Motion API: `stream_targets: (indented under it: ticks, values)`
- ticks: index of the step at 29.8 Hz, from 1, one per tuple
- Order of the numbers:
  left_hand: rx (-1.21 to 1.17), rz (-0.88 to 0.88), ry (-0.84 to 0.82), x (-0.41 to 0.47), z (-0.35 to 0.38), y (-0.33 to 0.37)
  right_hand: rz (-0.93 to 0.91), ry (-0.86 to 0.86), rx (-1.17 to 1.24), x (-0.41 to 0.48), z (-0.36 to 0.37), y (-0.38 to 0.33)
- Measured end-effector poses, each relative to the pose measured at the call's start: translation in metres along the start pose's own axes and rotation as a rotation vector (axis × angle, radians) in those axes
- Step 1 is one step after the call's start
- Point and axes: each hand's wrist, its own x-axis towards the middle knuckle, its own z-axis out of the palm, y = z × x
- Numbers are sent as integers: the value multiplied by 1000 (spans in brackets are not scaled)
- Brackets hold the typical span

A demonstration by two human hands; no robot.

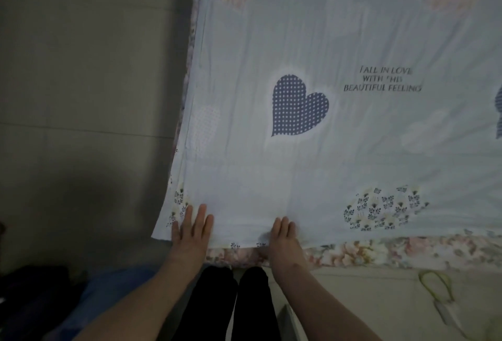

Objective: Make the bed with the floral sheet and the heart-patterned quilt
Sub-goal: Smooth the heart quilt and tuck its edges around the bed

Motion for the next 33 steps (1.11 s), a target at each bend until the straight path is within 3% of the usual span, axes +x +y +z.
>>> stream_targets:
  ticks: [2, 8, 10, 14, 18, 22, 33]
  values:
    - [10, -8, -18, 5, 2, 3, 69, -2, 73, 3, 21, -1]
    - [75, -38, -234, 5, -9, 11, 46, 71, 153, -6, 41, -15]
    - [95, -41, -272, 5, -19, 10, 74, 17, 190, 3, 50, -15]
    - [140, 20, -340, -1, -37, 8, 89, -56, 222, -17, 6, -10]
    - [188, 40, -274, -15, -73, 10, 30, -134, 138, -28, -24, -2]
    - [216, 59, -163, -30, -110, 13, -35, -56, 39, -46, -51, -11]
    - [318, 86, 71, -102, -128, 23, -65, 212, 43, -146, -103, 0]
